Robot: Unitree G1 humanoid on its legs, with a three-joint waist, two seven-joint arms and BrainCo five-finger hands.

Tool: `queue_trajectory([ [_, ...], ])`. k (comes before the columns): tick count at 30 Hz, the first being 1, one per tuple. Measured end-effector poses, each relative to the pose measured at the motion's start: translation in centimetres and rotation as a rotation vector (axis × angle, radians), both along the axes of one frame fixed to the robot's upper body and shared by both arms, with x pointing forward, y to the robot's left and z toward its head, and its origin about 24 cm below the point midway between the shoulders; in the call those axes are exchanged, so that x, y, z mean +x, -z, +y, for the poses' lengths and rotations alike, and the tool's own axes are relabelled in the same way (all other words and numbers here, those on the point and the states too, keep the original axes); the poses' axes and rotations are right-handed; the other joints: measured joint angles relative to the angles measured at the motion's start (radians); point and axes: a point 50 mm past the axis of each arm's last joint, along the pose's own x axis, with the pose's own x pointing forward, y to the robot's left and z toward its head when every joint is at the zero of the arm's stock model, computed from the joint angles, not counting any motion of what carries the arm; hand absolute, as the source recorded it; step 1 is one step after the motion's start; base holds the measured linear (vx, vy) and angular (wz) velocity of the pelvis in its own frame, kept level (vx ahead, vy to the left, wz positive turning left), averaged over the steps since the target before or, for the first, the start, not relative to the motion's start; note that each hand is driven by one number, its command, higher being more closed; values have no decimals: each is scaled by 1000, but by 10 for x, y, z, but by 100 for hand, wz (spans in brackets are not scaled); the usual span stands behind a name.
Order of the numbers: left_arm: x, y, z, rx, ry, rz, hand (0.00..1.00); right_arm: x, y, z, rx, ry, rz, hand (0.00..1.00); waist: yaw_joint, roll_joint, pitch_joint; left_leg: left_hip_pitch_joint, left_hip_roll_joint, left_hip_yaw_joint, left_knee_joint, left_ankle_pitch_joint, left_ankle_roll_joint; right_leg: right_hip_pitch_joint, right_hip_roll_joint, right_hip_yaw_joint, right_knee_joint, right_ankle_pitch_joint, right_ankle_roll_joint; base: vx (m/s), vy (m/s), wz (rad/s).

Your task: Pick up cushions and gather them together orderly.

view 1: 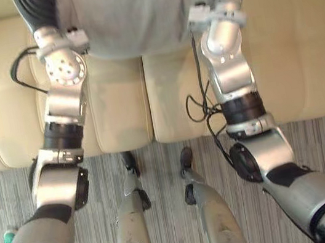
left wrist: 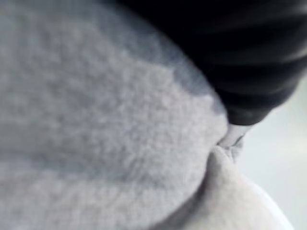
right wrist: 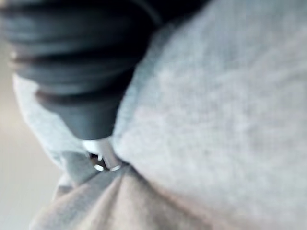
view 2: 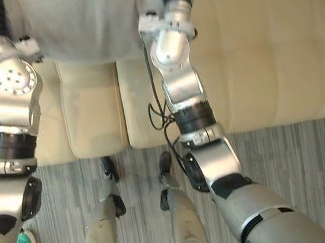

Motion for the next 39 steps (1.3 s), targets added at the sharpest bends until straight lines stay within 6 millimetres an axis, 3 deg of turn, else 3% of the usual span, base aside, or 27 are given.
queue_trajectory([
  [2, -1, -9, 1, -15, -4, -18, 100, 3, -8, 2, 2, 5, 2, 100, -1, 0, 28, -24, 1, -18, 0, 15, 2, -20, 1, -5, -1, 6, -3, 17, -3, 2],
  [3, 1, -12, 0, -16, -6, -14, 100, 5, -9, 0, 7, 11, 7, 0, 0, 2, 47, -28, 3, -29, 0, 17, 2, -21, 2, -8, -1, 7, -3, 48, -12, 11],
  [5, 2, -15, 2, -23, -12, -10, 100, 6, -10, -1, 20, 22, 13, 0, -1, 4, 53, -56, 3, -49, 0, 34, -5, -43, 2, -16, -1, 9, -6, 41, -13, 8],
  [6, 2, -17, 1, -27, -11, -12, 0, 8, -14, -3, 33, 38, 22, 0, 1, 4, 56, -85, 6, -67, 0, 47, -11, -69, 3, -20, -1, 13, -11, 39, -9, 1],
  [14, 0, -22, 6, -127, 25, -48, 0, -4, -30, -18, 41, 72, -52, 0, 17, 4, 72, -158, 15, -97, -1, 75, -45, -146, 8, -22, 16, 17, -15, 8, 32, -1],
  [17, 0, -25, 6, -135, 48, -49, 0, -3, -29, -25, 93, 37, -41, 0, 23, 4, 72, -162, 29, -100, -1, 32, -75, -171, 12, -15, 43, 13, -12, -30, 82, -14],
  [24, 2, -34, 6, -193, 220, -38, 0, 3, -29, -55, 311, -144, -5, 0, 43, 4, 72, -170, 29, -106, -1, 34, -63, -213, 5, -15, 122, -13, -16, -58, 62, 2],
  [29, 1, -41, 11, -232, 311, -48, 0, 5, -37, -74, 323, -176, 7, 0, 41, 4, 72, -171, 30, -106, -1, 54, -71, -229, 4, -14, 158, -20, -22, -91, -5, 1],
  [34, -7, -60, 12, -261, 387, -120, 0, -2, -51, -87, 352, -223, -35, 0, 35, 4, 72, -151, 38, -104, -1, 65, -70, -228, 3, -16, 200, -33, -36, -118, -49, 1],
  [39, -17, -69, 27, -238, 356, -180, 0, -18, -62, -104, 356, -219, -131, 0, 33, 3, 72, -114, 44, -88, -6, 41, -59, -208, 5, -6, 220, -35, -39, -130, -91, -4],
])
